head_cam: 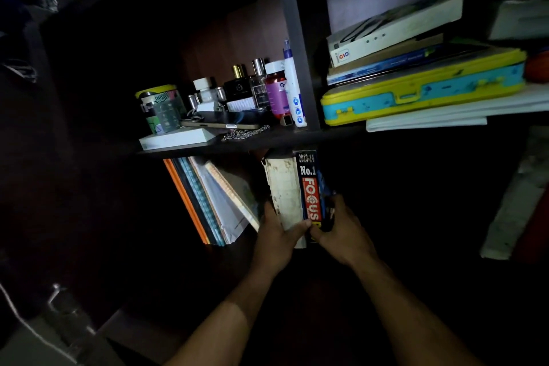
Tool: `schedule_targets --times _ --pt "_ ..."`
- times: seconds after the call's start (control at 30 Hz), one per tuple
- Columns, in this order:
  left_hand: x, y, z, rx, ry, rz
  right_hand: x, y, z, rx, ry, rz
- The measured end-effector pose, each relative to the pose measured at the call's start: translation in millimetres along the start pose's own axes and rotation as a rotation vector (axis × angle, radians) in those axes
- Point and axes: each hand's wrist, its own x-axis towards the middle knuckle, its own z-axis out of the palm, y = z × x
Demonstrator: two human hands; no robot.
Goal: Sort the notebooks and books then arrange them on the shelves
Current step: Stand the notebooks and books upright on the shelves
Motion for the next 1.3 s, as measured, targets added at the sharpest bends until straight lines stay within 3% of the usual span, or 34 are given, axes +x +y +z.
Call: schedule_targets --times 0.1,0.43,0.57,0.83,1.03,1.13,1.3 --pt "-17 11 0 -0.065 0.087 -0.024 -16 -7 -9 0.036 0.036 0.037" --pt "-147 105 -7 -0.035 -0.234 -0.080 -208 -55 -80 -0.152 -0.016 0.184" --pt "-224 158 23 -0.029 -0.622 0.020 -296 -81 -142 -0.268 0.074 0.276" --pt "-376 231 97 -0.038 -1.135 0.247 -476 -110 -273 -0.709 0.092 0.584" --pt "-436 253 129 0.059 -1.244 0.510 -604 -100 -338 -0.953 0.139 0.920" --pt "-453 263 145 0.134 -1.328 0.559 -656 -82 -343 -0.901 0.181 1.085" --pt "-466 262 163 0.245 -1.341 0.594 -686 -66 -335 -0.777 0.378 0.953"
